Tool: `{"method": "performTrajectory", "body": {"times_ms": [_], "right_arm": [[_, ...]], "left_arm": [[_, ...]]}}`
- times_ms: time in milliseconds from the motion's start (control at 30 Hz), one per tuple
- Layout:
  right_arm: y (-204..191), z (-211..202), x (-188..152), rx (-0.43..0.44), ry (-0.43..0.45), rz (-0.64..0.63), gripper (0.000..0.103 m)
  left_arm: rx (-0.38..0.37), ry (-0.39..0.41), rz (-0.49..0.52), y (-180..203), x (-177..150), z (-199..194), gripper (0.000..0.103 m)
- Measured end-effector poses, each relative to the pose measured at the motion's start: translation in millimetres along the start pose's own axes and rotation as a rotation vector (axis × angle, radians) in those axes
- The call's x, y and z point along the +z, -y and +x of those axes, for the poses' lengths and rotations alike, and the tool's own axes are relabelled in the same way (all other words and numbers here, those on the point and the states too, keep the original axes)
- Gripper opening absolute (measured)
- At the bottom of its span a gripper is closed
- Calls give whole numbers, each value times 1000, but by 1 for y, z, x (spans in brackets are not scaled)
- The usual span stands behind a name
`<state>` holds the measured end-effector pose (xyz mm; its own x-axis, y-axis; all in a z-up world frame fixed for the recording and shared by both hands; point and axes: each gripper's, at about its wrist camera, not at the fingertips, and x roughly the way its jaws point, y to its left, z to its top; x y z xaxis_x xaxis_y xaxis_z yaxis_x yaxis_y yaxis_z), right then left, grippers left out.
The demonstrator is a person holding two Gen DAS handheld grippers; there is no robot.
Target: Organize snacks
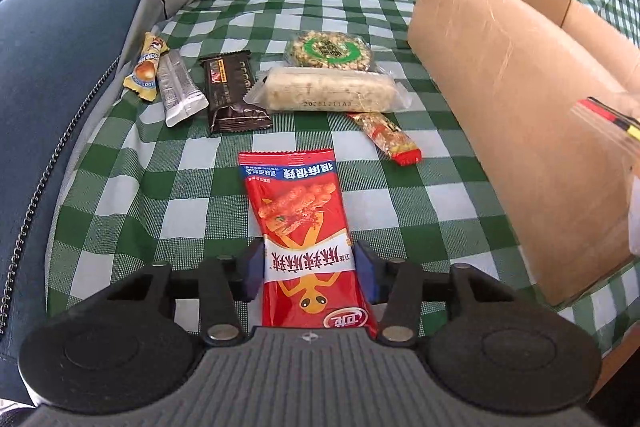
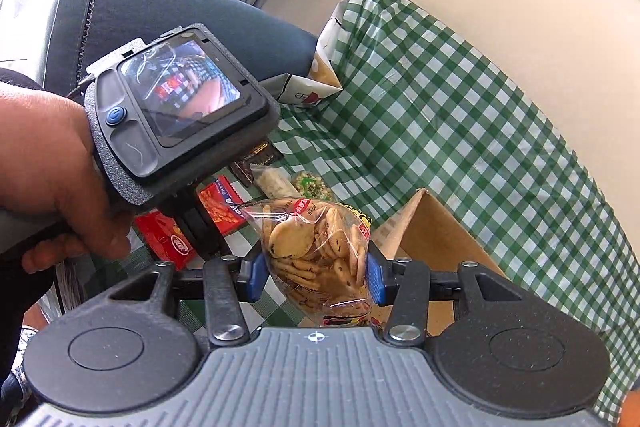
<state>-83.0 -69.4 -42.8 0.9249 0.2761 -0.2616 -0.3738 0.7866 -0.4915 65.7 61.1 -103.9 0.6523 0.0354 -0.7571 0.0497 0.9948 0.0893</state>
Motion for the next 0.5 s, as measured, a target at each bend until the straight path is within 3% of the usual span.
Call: {"method": "performTrajectory", "body": {"times_ms": [500], "right_arm": [[50, -20, 13, -37, 66, 177, 50]], "left_arm": [[-118, 174, -179, -20, 19, -50, 48]]}}
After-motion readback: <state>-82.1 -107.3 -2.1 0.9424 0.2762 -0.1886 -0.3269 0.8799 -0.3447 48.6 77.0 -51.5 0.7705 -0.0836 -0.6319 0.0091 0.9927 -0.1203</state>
